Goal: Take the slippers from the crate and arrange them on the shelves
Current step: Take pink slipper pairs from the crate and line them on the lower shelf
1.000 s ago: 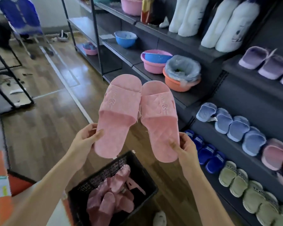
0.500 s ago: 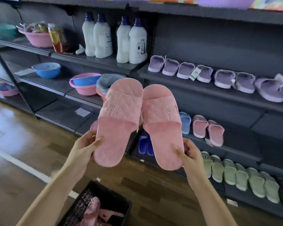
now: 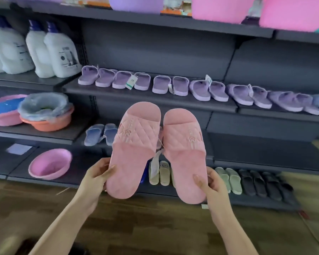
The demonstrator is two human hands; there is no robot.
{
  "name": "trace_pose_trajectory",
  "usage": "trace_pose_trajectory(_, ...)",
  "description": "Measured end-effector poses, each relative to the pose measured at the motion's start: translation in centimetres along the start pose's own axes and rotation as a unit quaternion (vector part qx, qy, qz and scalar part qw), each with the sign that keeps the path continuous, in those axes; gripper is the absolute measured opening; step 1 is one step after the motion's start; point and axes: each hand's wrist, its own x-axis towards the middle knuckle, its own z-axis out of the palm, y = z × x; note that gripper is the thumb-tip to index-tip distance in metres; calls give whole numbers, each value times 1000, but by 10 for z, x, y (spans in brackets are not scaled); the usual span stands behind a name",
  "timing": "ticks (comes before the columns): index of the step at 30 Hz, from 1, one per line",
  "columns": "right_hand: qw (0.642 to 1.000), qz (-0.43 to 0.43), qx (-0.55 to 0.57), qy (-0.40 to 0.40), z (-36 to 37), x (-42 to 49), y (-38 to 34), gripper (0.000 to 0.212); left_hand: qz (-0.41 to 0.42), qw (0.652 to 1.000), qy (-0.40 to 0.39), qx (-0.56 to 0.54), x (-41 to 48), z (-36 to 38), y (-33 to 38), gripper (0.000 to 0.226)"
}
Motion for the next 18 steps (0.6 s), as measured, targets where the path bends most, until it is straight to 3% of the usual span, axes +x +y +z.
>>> trace_pose_trajectory(5,999,12,12,48,-63,7,13,11,-38,999,-33,8,11,66,-15,18)
trace_pose_trajectory(8,997,21,17,70,-86,19,20,13,-44,997,-62,22,26,97,-21,26)
trace_pose_trajectory(13,994,41,20,95,-109,56,31,35,-60,994,-90,28,67,137,-34,20)
trace_pose_trajectory(18,991,54,-30,123,-127,117,45,34,-106,990,-89,20,123,191,-63,22)
